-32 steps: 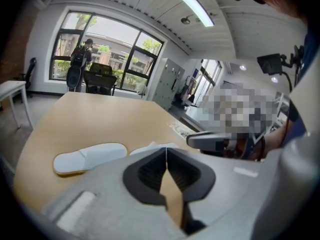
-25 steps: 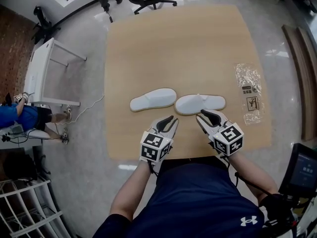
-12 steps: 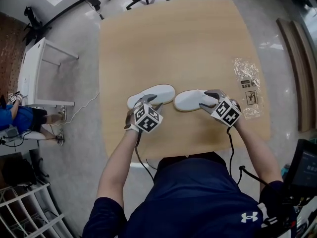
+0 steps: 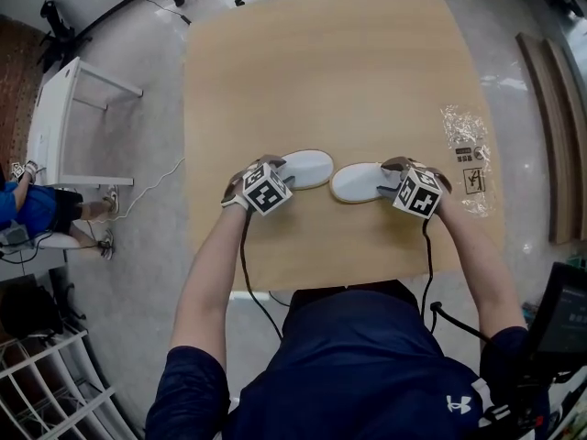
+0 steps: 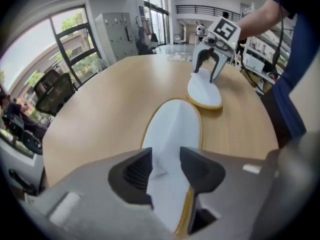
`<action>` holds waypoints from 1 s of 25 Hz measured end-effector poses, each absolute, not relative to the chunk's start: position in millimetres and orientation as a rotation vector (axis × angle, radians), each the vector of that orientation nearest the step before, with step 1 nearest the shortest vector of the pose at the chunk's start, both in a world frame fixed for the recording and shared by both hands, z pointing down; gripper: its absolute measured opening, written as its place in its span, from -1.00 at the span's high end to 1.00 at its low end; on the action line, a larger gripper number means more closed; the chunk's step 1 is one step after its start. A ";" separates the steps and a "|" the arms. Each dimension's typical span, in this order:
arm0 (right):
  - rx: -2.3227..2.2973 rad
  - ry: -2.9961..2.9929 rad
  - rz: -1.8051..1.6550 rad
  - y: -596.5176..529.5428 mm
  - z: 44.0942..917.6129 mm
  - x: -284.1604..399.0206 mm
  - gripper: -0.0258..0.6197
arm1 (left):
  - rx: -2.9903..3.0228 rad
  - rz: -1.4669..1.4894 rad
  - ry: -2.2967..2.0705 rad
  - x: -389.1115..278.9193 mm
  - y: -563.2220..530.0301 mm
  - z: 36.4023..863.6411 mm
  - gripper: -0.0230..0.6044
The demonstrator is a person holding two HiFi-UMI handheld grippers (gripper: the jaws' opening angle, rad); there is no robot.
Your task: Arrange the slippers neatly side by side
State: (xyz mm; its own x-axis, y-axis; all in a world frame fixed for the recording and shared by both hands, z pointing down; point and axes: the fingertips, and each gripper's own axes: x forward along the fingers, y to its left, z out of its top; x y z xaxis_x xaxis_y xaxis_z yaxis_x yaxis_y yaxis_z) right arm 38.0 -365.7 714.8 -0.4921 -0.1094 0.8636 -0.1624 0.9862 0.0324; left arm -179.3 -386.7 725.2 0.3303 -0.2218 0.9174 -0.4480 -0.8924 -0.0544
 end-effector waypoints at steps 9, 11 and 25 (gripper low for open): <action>0.480 -2.109 0.327 -365.1 725.4 48.7 0.34 | 2.192 1.170 -0.886 -186.1 -375.4 720.0 0.39; 0.552 -2.108 0.397 -363.9 728.0 49.5 0.34 | 2.148 1.125 -0.954 -187.1 -371.3 719.0 0.40; 1.029 -2.009 0.998 -356.6 736.2 45.3 0.47 | 1.756 0.700 -1.222 -169.9 -326.9 715.1 0.43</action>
State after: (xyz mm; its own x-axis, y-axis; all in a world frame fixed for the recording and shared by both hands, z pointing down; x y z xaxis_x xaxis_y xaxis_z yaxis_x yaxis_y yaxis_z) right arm 45.3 -356.6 736.2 -0.4721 -0.3521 0.8082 -0.8568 0.3991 -0.3266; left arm -169.9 -326.9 715.1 0.3623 -0.4478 0.8174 -0.9317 -0.1490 0.3314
